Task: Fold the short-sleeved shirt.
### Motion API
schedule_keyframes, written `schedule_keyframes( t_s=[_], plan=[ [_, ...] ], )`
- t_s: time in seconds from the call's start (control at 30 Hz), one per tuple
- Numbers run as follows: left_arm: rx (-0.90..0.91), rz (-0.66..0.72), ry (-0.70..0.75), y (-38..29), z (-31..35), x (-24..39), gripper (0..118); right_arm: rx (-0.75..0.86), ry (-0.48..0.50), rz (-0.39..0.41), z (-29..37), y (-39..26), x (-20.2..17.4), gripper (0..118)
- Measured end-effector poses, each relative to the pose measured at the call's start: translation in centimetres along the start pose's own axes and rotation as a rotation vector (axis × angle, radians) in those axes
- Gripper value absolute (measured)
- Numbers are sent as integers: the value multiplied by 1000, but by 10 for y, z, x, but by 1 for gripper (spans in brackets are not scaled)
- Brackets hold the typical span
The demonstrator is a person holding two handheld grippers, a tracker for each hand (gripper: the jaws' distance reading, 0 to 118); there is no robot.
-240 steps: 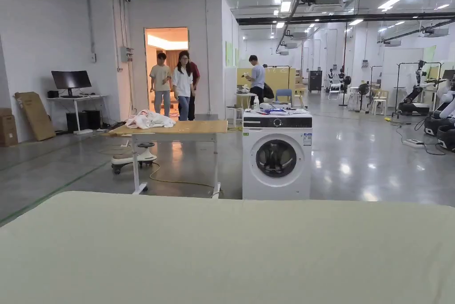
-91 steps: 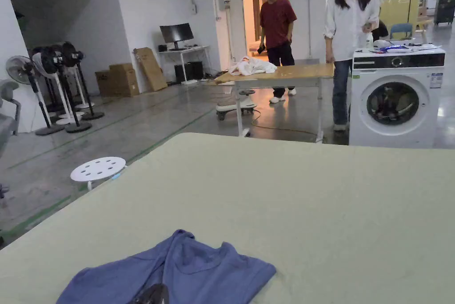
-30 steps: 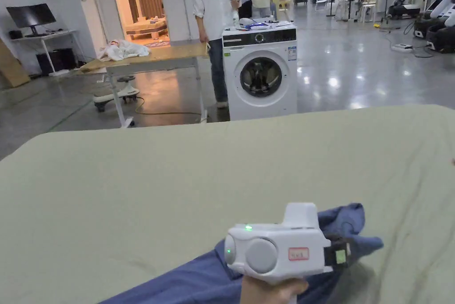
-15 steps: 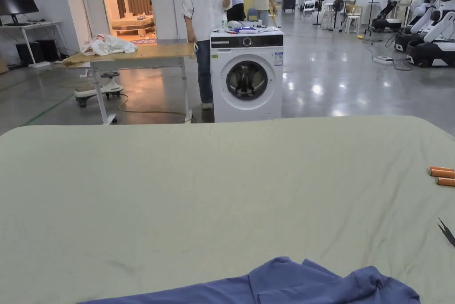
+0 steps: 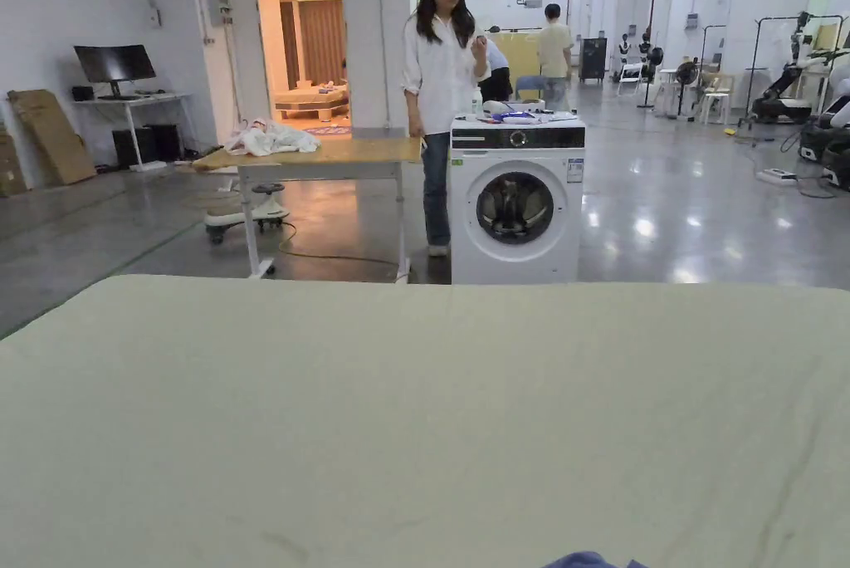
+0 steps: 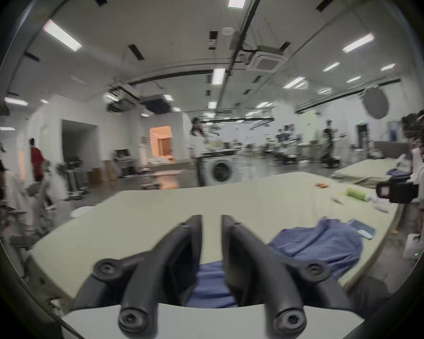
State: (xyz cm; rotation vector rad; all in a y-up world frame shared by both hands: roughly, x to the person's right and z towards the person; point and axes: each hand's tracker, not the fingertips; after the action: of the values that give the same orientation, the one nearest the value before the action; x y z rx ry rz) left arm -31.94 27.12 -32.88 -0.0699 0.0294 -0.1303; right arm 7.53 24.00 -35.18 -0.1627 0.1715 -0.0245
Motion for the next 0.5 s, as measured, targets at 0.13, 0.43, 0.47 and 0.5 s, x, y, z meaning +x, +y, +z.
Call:
schedule_keyframes(
  t_s=[0.13, 0.43, 0.47, 0.5],
  plan=[
    [18, 91, 30, -3, 35, -26, 0, 25, 50, -47, 0, -2, -3, 0],
    [-3, 89, 56, -3, 39, -30, 0, 5, 58, -56, -5, -2, -8, 0],
    [6, 99, 48, -4, 38, -30, 0, 3, 58, -56, -5, -1, -8, 0],
    [3, 115, 34, -4, 36, -31, 0, 1, 56, -56, -5, -1, -8, 0]
  ],
)
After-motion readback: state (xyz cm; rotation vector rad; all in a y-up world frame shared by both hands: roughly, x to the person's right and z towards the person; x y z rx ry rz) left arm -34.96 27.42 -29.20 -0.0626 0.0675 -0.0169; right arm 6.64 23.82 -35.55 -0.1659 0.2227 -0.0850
